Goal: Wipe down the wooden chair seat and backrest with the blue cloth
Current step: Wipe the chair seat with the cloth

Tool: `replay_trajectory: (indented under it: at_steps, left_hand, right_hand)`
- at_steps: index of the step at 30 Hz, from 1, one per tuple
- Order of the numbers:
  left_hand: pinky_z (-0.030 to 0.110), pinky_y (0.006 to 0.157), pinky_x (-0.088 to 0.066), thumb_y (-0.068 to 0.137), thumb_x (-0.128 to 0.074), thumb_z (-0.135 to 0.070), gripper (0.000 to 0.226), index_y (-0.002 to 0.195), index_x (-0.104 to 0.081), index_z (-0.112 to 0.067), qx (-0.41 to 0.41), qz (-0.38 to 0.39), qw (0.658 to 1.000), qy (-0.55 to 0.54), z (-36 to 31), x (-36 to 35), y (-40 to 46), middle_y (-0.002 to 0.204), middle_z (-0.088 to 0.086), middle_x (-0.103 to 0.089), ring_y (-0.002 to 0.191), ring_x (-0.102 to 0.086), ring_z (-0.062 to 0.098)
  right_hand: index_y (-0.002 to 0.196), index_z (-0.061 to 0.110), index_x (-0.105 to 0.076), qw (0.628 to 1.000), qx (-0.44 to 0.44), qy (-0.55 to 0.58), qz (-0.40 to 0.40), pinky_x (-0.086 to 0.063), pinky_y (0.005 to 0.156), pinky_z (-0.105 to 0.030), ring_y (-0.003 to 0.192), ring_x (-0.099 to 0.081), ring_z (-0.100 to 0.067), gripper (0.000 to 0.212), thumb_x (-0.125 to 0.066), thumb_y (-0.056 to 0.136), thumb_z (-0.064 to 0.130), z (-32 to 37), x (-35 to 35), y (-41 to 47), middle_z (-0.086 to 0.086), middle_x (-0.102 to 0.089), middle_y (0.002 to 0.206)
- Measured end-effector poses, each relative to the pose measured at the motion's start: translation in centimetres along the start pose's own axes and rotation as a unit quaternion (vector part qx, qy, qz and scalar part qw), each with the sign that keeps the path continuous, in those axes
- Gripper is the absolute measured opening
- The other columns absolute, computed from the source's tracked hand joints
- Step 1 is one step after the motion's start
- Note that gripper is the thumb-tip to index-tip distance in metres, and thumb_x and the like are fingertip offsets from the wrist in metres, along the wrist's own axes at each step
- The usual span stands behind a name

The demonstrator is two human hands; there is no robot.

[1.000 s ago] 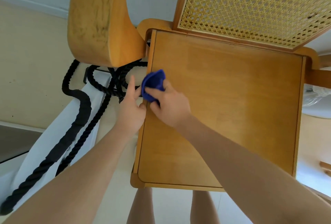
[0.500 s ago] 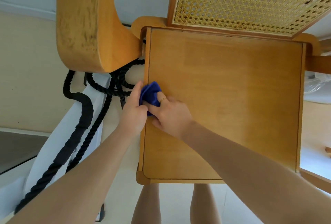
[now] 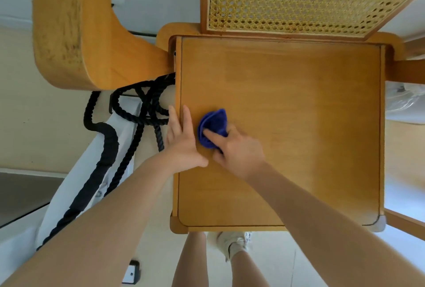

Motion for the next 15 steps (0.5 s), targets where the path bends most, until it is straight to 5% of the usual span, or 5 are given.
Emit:
replay_trajectory:
  at_steps: [4, 8, 12, 15]
  left_hand:
    - [0.044, 0.115, 0.006, 0.069, -0.079, -0.036, 0.135, 0.134, 0.039, -0.03, 0.01, -0.063, 0.996, 0.06, -0.7, -1.1, -0.2, 0.137, 0.006, 0.05, 0.136, 0.029, 0.025]
    - [0.043, 0.114, 0.004, 0.067, -0.072, -0.057, 0.131, 0.142, 0.027, -0.014, 0.049, -0.212, 0.974, 0.059, -0.7, -4.7, -1.9, 0.145, 0.017, 0.037, 0.139, 0.022, 0.03]
    - [0.043, 0.114, 0.004, 0.061, -0.071, -0.065, 0.14, 0.14, 0.029, -0.007, 0.096, -0.185, 0.973, 0.102, -1.1, -6.9, -2.5, 0.146, 0.022, 0.033, 0.138, 0.022, 0.033]
    - [0.043, 0.114, 0.004, 0.062, -0.072, -0.061, 0.14, 0.139, 0.029, -0.005, 0.109, -0.174, 0.973, 0.107, -2.0, -6.8, -2.3, 0.145, 0.024, 0.033, 0.138, 0.023, 0.035]
  right_hand:
    - [0.14, 0.042, -0.037, 0.98, -0.17, 0.044, -0.089, -0.048, 0.071, -0.035, 0.097, -0.059, -0.034, 0.05, -0.046, 0.091, 0.034, -6.9, 2.2, 0.4, -0.01, -0.044, 0.136]
    - [0.14, 0.033, -0.04, 0.94, -0.281, 0.115, -0.157, -0.046, 0.065, -0.033, 0.089, -0.057, -0.03, 0.049, -0.044, 0.092, 0.029, -8.7, 1.6, -0.9, -0.011, -0.042, 0.136]
    - [0.137, 0.029, -0.045, 0.979, -0.171, 0.076, -0.081, -0.05, 0.065, -0.035, 0.091, -0.059, -0.033, 0.055, -0.058, 0.083, 0.034, -5.6, -0.4, -3.6, -0.014, -0.055, 0.114]
    - [0.124, 0.03, -0.06, 0.992, -0.034, -0.07, -0.099, -0.051, 0.067, -0.039, 0.08, -0.062, -0.035, 0.059, -0.075, 0.067, 0.028, -7.7, 0.6, -4.2, -0.018, -0.065, 0.098]
Point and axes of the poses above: each hand's wrist, its own y-axis towards the middle knuckle, its own x-axis out of the back of the hand, z = x × y, the point moved 3 cm from there along y, towards the middle knuckle
